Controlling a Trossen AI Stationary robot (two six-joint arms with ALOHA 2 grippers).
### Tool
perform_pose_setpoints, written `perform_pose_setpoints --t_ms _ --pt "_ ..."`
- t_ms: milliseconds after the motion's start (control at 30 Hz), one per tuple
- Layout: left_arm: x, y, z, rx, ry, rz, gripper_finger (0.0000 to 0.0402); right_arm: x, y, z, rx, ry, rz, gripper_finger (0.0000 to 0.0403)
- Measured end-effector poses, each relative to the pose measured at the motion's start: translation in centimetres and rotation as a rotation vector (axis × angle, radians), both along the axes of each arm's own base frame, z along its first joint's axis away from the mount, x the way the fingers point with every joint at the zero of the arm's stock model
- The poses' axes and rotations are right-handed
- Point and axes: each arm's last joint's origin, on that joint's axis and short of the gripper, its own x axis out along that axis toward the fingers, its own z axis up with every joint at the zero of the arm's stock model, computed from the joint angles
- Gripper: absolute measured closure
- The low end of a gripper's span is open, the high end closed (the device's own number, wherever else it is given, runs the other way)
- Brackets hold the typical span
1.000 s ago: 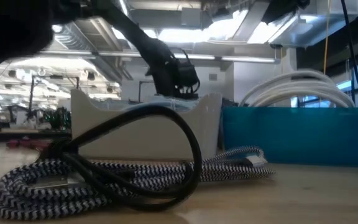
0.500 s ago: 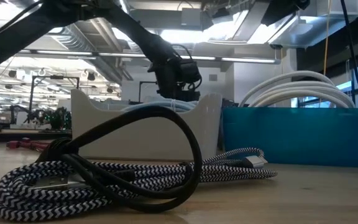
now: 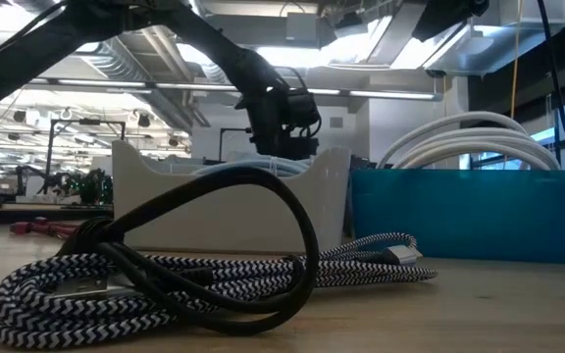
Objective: Pick & Place USB Port
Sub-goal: Put the black USB cable into the yellow bin
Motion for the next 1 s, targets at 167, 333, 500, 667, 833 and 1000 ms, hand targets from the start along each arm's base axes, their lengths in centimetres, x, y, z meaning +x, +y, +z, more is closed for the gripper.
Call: perform_pose_setpoints --t_ms 167,333,500,667,833,1000 --pt "0.4 -0.8 0.0 0.018 0.005 -0.023 0.0350 0.0 0.0 0.0 -0.001 0.000 0.000 0.0237" --pt "0.9 -0.7 0.2 0.067 -0.015 -0.016 0.0291 0.0 0.0 0.0 -0.001 0.000 -0.001 0.0237" --pt "0.8 -0.4 0.2 0.076 -0.024 -0.008 0.0247 0.0 0.0 0.0 -0.001 0.000 -0.001 0.0237" --pt "0.9 -0.2 -0.8 0.064 -0.012 -0.001 0.0231 0.0 0.0 0.0 0.000 -0.001 -0.001 0.0237" --pt "1.2 0.0 -2.3 0.075 0.016 -0.008 0.0239 0.0 0.0 0.0 0.000 -0.001 -0.001 0.0237" --pt "1.4 0.3 -2.1 0.110 -0.010 -0.017 0.0290 0.0 0.0 0.0 0.002 0.000 0.001 0.0237"
